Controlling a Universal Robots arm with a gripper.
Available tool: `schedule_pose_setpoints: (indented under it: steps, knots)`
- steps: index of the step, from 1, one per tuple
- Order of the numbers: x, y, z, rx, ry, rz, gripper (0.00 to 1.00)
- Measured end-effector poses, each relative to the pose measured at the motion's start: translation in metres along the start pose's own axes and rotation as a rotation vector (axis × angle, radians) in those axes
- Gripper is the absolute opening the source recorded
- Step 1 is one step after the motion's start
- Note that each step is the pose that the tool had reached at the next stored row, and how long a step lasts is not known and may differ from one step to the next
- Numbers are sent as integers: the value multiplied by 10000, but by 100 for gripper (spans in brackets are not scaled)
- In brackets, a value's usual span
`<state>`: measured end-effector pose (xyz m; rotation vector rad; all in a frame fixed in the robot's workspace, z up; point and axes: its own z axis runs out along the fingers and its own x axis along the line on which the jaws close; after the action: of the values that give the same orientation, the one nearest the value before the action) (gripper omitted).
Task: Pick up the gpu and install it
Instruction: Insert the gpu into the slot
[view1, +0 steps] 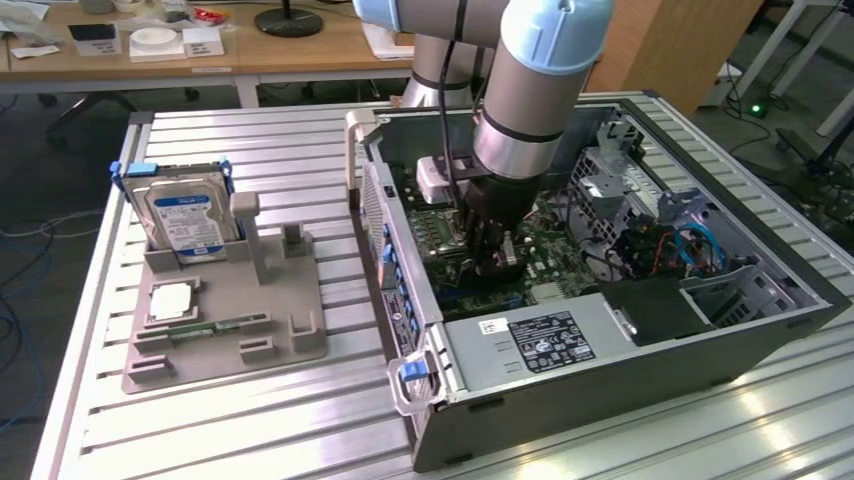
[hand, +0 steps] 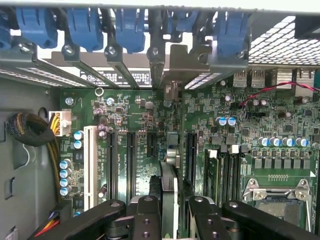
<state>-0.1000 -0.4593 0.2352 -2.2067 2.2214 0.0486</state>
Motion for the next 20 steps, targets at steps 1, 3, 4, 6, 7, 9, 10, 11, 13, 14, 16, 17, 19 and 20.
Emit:
schedule_pose_setpoints:
  steps: [1, 3, 4, 6, 7, 9, 10, 11, 13, 14, 16, 17, 19, 20]
  knots:
    - [0, 0, 0, 0, 0, 0, 26]
    - [0, 0, 0, 0, 0, 1, 26]
    - [0, 0, 0, 0, 0, 0, 26]
    - [0, 0, 0, 0, 0, 1, 26]
    - [0, 1, 0, 0, -2, 1, 26]
    - [0, 1, 0, 0, -4, 0, 26]
    - [0, 2, 0, 1, -7, 0, 26]
    - [-2, 1, 3, 8, -26, -1, 26]
    - [-4, 1, 8, 19, -42, -1, 27]
    - [-3, 2, -9, 10, -25, 0, 27]
    - [-2, 5, -44, 13, -21, 3, 33]
    - [-3, 5, -72, 15, -16, 3, 33]
    - [-5, 5, -136, 24, -15, 1, 33]
    - [-5, 5, -171, 33, -14, -1, 33]
